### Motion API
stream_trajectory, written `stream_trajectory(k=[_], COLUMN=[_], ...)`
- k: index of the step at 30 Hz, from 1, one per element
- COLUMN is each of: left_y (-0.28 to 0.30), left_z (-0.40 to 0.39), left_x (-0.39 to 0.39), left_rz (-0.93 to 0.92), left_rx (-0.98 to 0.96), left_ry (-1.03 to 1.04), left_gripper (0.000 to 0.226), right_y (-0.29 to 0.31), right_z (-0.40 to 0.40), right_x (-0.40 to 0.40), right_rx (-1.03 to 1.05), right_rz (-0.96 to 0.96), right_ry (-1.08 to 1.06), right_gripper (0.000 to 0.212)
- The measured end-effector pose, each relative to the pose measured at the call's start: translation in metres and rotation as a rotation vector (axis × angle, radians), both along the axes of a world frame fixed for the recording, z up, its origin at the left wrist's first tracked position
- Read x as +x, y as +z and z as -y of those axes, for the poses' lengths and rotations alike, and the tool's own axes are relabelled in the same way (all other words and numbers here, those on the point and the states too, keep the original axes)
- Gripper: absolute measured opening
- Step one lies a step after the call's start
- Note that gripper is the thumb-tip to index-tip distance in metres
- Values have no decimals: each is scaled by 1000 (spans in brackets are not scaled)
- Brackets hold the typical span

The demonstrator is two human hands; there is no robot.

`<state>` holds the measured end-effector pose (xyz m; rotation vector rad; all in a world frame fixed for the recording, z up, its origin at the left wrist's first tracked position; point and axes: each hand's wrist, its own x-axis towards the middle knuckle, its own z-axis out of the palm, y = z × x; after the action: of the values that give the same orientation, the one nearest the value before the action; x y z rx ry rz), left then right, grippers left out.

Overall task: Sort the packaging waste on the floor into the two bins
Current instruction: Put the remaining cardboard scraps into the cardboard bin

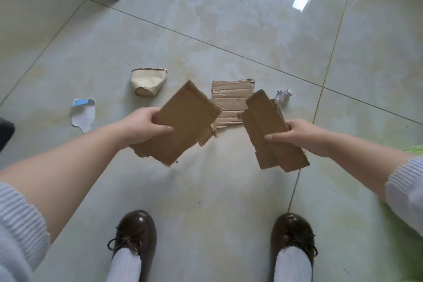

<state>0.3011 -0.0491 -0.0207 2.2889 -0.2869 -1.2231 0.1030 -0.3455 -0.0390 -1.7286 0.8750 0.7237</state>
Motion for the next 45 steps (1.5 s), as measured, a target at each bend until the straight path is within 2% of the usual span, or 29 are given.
stream_trajectory(k=[2,6,11,13,16,19,22,27,31,37,40,42,45], left_y=[7,7,-27,-41,-53,-58,-59,-62,-52,27,80,116,168], left_z=[-7,-8,1,8,25,38,40,32,33,86,124,147,177], left_x=[18,56,86,89,90,94,98,88,77,45,3,-37,-110], left_rz=[-99,-97,52,58,86,155,185,200,221,104,82,60,4], left_rx=[-121,-332,-332,-314,-293,-259,-219,-213,-251,-475,-593,-640,-717], left_ry=[274,626,871,935,928,888,856,824,808,682,559,462,332], left_gripper=[24,34,30,25,26,25,32,24,29,23,12,12,14], right_y=[-1,-13,-40,-52,-62,-62,-64,-56,-30,56,111,153,219], right_z=[-9,-33,-44,-46,-46,-44,-42,-51,-49,-23,-8,0,7], right_x=[21,64,99,108,114,115,115,109,99,51,9,-33,-109], right_rx=[25,-37,-214,-361,-495,-528,-493,-414,-356,-264,-161,-141,-143], right_rz=[79,184,198,158,118,119,136,198,276,402,496,549,597], right_ry=[-195,-342,-343,-277,-239,-244,-258,-250,-427,-623,-744,-816,-892], right_gripper=[37,28,21,33,49,50,47,41,48,56,40,21,15])
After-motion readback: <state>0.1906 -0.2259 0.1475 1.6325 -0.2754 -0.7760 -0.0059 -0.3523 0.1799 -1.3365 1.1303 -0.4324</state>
